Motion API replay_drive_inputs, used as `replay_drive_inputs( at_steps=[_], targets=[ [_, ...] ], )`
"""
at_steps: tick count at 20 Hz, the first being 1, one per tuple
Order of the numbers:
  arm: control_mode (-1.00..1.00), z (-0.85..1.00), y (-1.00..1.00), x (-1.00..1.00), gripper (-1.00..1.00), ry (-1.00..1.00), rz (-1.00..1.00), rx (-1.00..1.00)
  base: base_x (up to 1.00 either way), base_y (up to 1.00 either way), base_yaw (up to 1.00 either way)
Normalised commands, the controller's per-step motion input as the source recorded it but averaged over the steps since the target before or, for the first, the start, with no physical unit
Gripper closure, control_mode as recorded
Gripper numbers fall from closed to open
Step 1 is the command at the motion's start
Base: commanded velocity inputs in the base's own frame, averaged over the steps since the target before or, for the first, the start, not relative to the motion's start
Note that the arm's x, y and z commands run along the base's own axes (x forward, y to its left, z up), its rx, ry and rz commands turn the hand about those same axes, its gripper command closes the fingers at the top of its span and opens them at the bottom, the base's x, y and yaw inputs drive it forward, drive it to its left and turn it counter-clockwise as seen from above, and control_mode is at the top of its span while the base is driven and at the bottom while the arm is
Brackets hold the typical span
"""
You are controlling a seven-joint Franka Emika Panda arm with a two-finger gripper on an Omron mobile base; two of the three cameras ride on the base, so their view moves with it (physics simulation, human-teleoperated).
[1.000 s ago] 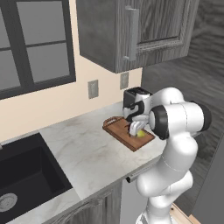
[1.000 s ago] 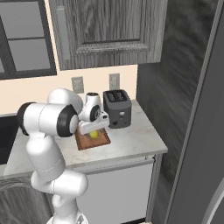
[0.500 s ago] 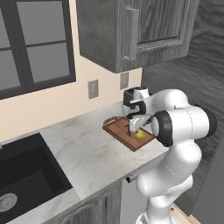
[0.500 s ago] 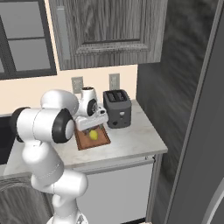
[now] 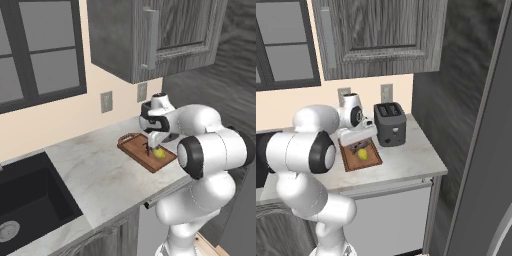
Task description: Retrieve a lemon from the fridge and place it on the cutting board with the fish.
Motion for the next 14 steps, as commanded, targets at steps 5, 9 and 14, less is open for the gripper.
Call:
replay_drive_inputs(
  at_steps=[5,9,14],
  targets=[
    [-1.00,0.08,0.00,-0.32,-1.00,0.00,-0.03,0.00,0.00,0.00,0.00],
    [-1.00,0.00,0.00,-0.45,-1.00,0.00,-0.06,0.00,0.00,0.00,0.00],
    [-1.00,0.12,-0.04,-0.55,-1.00,-0.02,-0.08,0.00,0.00,0.00,0.00]
  ],
)
